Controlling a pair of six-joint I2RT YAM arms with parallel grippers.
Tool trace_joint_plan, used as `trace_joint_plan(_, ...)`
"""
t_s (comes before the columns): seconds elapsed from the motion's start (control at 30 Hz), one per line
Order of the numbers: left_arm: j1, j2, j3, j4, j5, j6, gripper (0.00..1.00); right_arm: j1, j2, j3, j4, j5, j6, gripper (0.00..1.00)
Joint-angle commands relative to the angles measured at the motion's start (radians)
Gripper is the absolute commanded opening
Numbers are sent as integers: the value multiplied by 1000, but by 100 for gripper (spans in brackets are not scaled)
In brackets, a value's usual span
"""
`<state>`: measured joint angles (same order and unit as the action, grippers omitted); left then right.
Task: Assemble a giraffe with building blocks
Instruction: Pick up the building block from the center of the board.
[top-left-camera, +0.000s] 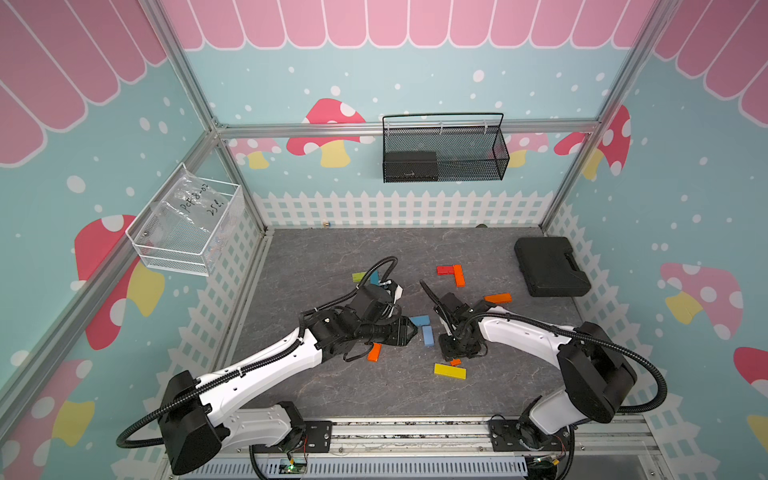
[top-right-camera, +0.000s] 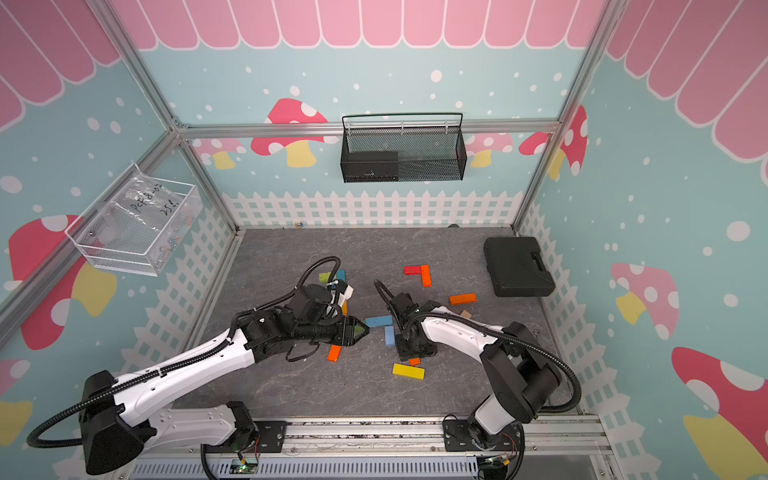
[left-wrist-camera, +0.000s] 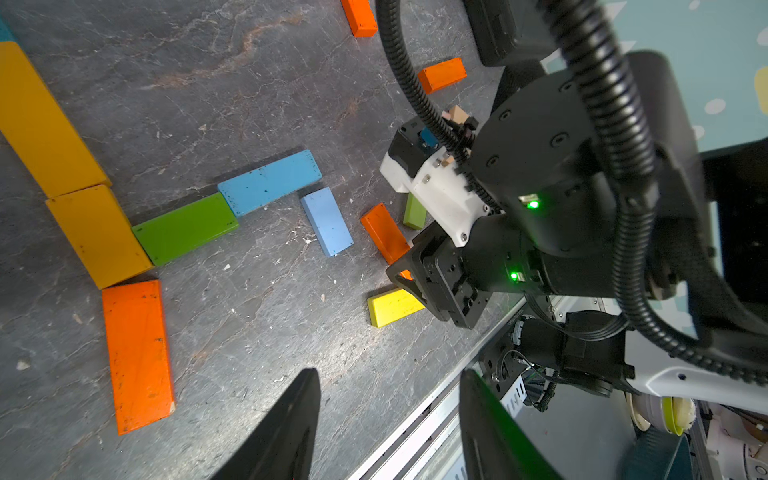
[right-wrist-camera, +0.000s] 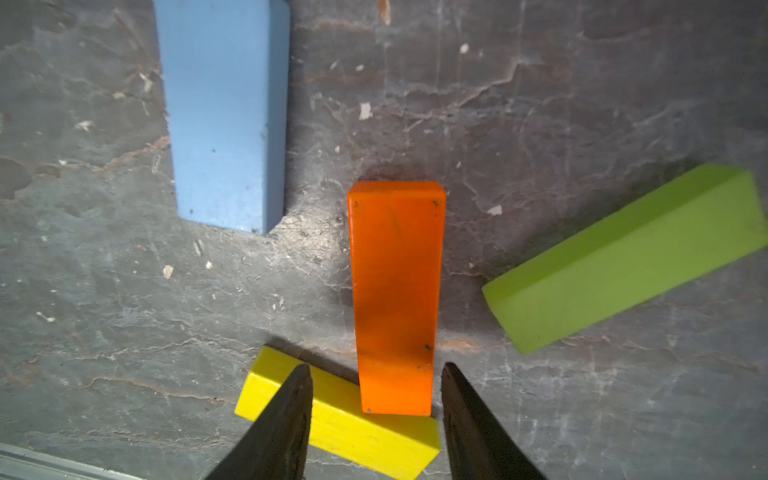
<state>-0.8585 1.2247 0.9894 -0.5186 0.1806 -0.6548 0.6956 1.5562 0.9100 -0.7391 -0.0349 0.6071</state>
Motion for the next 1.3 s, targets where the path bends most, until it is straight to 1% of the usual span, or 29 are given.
trace_joint_plan(0.0, -1, -22, -19, 31, 19, -6, 57, 0, 26, -17, 7, 16, -7, 53)
trace_joint_plan(0.2, -1, -24, -18, 43, 19, -6, 57, -19, 46, -35, 32, 15, -21, 52)
trace_joint_plan(0.4, -1, -24, -13, 36, 5, 4, 57, -39, 68, -42, 49, 18, -41, 46)
trace_joint_plan(0.47, -1, -22, -9, 30, 1, 9, 57, -44, 77, -38, 51, 14, -47, 41)
trace_joint_plan(0.6, -1, -21, 0, 17, -10, 18, 57, -54, 65, 6, 34, 6, -59, 23)
trace_joint_plan(0.67, 0, -18, 5, 12, -14, 23, 57, -72, 45, 56, 3, 14, -71, 20)
trace_joint_plan(0.73, 1, -13, 11, 11, -15, 27, 57, -107, 29, 127, -33, 28, -91, 19)
trace_joint_plan(0.83, 1, 0, 23, 11, -12, 32, 57, -198, 32, 238, -69, 62, -132, 18)
trace_joint_plan(0.9, 1, 8, 29, 15, -13, 33, 57, -261, 59, 303, -69, 76, -162, 18)
trace_joint_plan(1.0, 3, 22, 38, 20, -6, 34, 57, -318, 130, 372, -56, 78, -195, 19)
trace_joint_plan(1.13, 3, 40, 46, 28, 7, 32, 57, -358, 216, 407, -14, 55, -216, 19)
trace_joint_plan(1.27, 3, 49, 48, 29, 4, 34, 57, -383, 251, 399, 26, 41, -217, 19)
